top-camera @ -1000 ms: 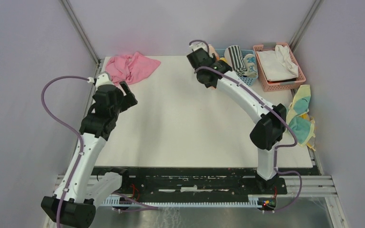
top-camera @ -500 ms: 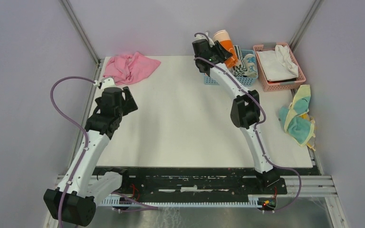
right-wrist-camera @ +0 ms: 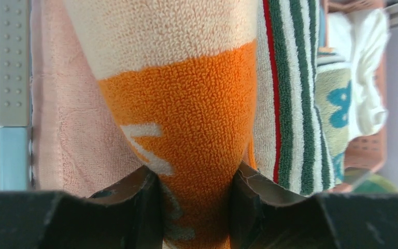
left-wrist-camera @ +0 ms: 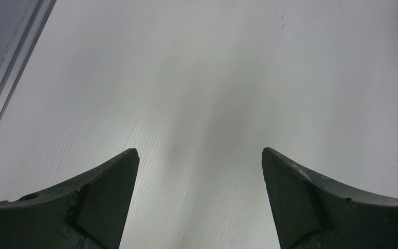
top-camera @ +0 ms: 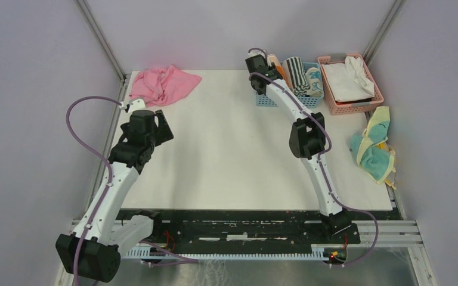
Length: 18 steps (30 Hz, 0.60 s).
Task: Roll the towels
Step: Place the towel in the bin.
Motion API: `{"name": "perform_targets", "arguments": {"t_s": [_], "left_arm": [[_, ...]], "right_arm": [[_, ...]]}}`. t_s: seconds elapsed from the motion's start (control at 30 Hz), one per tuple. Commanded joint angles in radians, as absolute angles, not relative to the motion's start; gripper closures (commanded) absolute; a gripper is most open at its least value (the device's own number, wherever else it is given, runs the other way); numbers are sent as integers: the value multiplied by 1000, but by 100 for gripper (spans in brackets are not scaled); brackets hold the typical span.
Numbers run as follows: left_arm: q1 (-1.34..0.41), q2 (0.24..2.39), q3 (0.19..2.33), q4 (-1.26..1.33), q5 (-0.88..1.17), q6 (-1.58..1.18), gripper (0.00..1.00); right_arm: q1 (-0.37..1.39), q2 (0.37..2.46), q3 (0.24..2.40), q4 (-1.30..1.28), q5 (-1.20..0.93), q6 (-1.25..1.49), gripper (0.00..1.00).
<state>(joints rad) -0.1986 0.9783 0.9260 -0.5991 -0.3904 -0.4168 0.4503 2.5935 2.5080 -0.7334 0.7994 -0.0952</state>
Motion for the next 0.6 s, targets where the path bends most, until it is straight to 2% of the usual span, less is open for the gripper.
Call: {"name": "perform_targets", "arguments": {"t_s": [0.0,0.33,0.57], "left_arm": [[-205,973,927,-570,-405,-383,5],[-202,977,921,-567,-404,-385,5],[-199,982,919,-567,-402,-384,5]], "right_arm": [[395,2552,2540,-852,614,167,100],[311,2594,2513,-826,437,367,98],[310,2572,2450,-774,380,385,69]]}}
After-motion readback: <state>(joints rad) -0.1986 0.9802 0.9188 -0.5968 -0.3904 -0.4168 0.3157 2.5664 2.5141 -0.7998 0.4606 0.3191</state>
